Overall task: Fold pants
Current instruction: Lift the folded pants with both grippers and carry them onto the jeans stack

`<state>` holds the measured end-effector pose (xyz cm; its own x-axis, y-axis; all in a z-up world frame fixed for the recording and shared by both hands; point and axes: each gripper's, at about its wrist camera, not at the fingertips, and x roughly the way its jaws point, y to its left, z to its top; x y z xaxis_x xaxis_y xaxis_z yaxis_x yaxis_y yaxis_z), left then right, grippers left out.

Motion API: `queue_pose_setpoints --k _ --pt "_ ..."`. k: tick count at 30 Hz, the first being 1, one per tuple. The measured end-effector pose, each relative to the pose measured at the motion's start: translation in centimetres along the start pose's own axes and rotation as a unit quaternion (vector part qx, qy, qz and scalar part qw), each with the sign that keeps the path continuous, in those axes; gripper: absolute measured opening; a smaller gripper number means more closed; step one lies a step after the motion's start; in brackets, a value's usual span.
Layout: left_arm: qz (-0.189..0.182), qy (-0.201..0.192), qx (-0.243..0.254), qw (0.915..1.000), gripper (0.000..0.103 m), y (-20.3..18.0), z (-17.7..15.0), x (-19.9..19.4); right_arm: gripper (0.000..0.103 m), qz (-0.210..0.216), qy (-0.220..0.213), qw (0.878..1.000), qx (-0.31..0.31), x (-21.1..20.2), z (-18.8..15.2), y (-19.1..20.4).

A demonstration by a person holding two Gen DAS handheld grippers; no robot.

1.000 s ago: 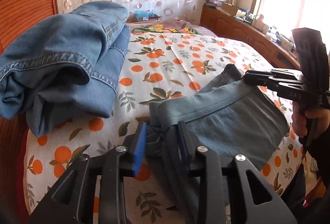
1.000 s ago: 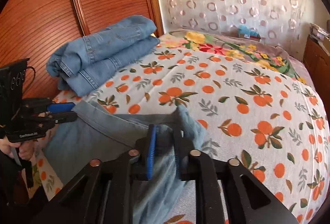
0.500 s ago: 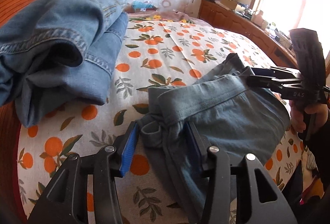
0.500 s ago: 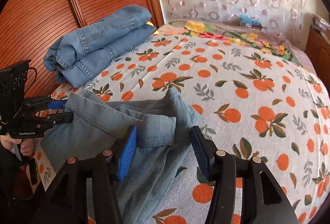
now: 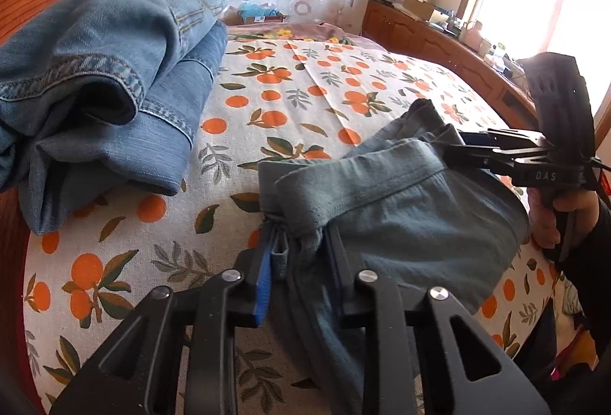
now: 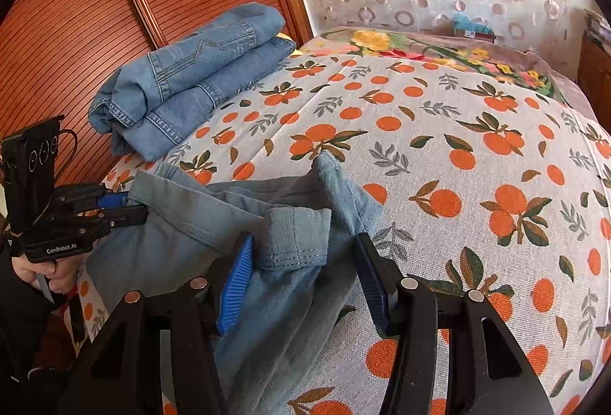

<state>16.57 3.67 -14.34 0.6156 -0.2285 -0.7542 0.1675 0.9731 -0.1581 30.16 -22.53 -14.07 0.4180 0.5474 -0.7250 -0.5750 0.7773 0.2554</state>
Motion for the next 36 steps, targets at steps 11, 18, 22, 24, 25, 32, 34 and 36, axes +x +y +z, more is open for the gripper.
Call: queue_pose_setpoints --k 11,18,22,24,25,32,34,36 --pt "-0.039 -0.018 0.011 0.9990 0.012 -0.7 -0.1 -1.2 0.018 0.036 -0.002 0.999 -0.008 0.1 -0.3 0.3" --pt "-0.044 -0.093 0.009 0.9947 0.011 -2.1 1.3 -6.6 0.017 0.022 -0.076 0.996 -0.034 -4.4 2.1 2.3" --pt "-0.034 -0.135 0.009 0.9902 0.011 -2.1 2.8 -9.3 0.017 0.006 -0.108 0.992 -0.067 -6.2 5.4 3.8" --pt "-0.025 -0.158 0.004 0.9871 0.011 -1.8 3.6 -10.5 0.017 0.001 -0.117 0.990 -0.082 -6.6 7.3 4.4" --pt "-0.018 -0.168 0.003 0.9855 0.011 -1.6 4.0 -11.0 0.017 -0.002 -0.121 0.988 -0.092 -6.5 8.5 4.8" --pt "0.027 -0.205 -0.008 0.9784 0.011 1.8 7.3 -12.3 0.017 -0.009 -0.141 0.980 -0.142 -4.1 16.3 7.7" --pt "0.037 -0.208 -0.017 0.9773 0.011 2.9 8.0 -12.3 0.017 -0.011 -0.139 0.978 -0.156 -2.5 18.6 8.5" --pt "0.046 -0.211 -0.028 0.9761 0.011 4.1 8.8 -12.1 0.017 -0.010 -0.135 0.977 -0.166 -0.4 20.7 9.1"
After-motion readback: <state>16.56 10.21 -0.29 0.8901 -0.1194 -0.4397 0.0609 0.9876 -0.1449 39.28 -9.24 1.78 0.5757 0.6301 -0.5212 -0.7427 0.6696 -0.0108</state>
